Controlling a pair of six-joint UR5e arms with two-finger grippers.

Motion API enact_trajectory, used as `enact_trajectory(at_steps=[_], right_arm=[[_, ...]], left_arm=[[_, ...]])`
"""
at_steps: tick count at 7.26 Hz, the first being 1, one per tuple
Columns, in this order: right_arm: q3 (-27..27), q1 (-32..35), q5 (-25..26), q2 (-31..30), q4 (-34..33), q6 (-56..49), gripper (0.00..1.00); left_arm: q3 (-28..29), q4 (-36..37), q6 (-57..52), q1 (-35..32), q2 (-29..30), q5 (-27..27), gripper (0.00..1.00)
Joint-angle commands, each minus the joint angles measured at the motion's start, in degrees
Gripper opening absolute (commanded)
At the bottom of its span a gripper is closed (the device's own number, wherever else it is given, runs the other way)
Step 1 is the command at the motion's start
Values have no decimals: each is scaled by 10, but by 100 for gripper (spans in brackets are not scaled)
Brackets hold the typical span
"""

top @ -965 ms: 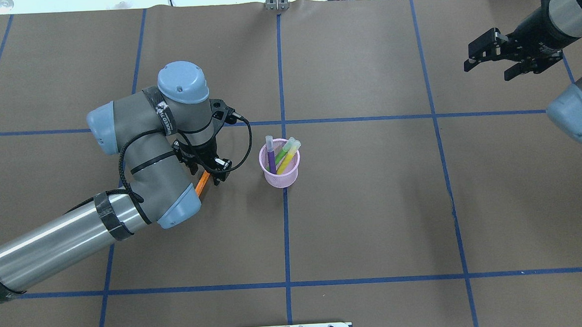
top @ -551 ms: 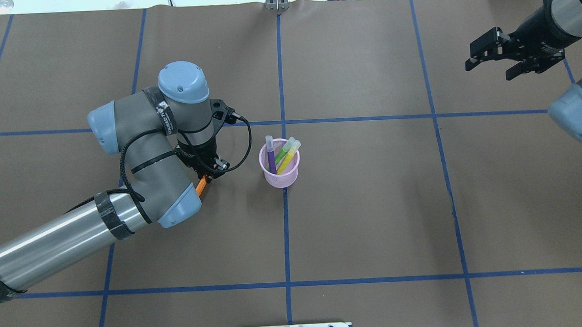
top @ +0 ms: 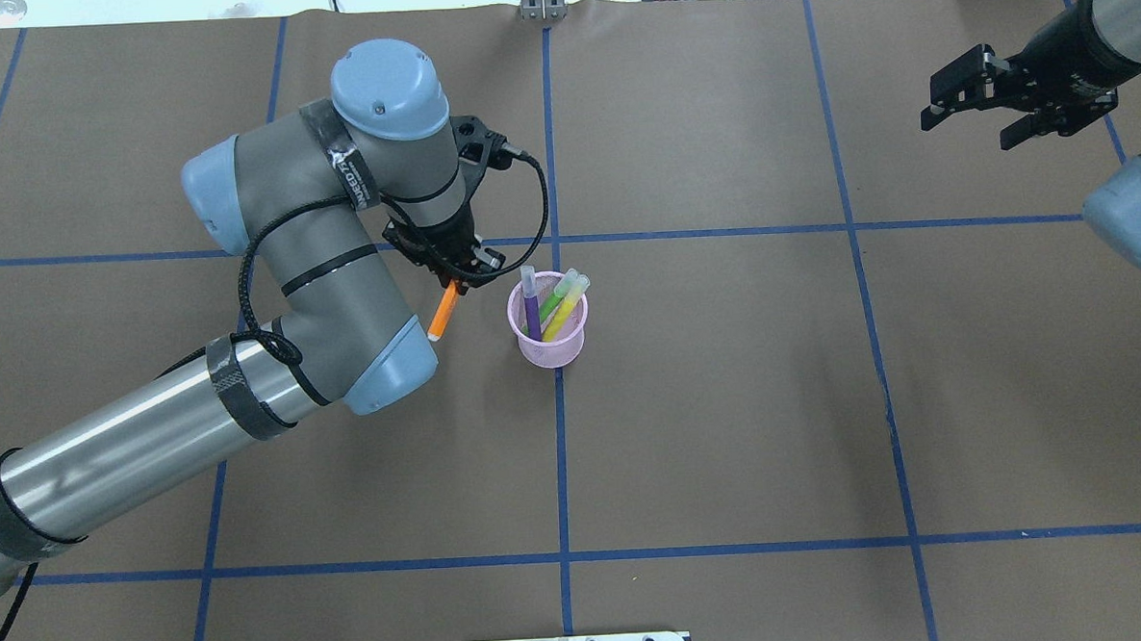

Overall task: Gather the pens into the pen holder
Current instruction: 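Carry the orange highlighter with the left gripper and drop it into the cup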

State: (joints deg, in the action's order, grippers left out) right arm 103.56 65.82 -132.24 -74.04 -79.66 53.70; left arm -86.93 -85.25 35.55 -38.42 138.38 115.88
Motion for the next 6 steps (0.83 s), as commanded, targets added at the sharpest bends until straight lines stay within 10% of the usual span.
enact_trajectory(at_steps=[1, 4, 6], right_arm=[[-1, 3, 3, 1, 0, 0, 99], [2, 5, 8, 2, 1, 0, 99], [1, 5, 9, 0, 1, 1, 99]], left_arm=[[-70, 11, 14, -3, 37, -30, 0], [-102, -61, 15, 95, 23, -240, 0], [-103, -63, 17, 101, 15, -243, 0]])
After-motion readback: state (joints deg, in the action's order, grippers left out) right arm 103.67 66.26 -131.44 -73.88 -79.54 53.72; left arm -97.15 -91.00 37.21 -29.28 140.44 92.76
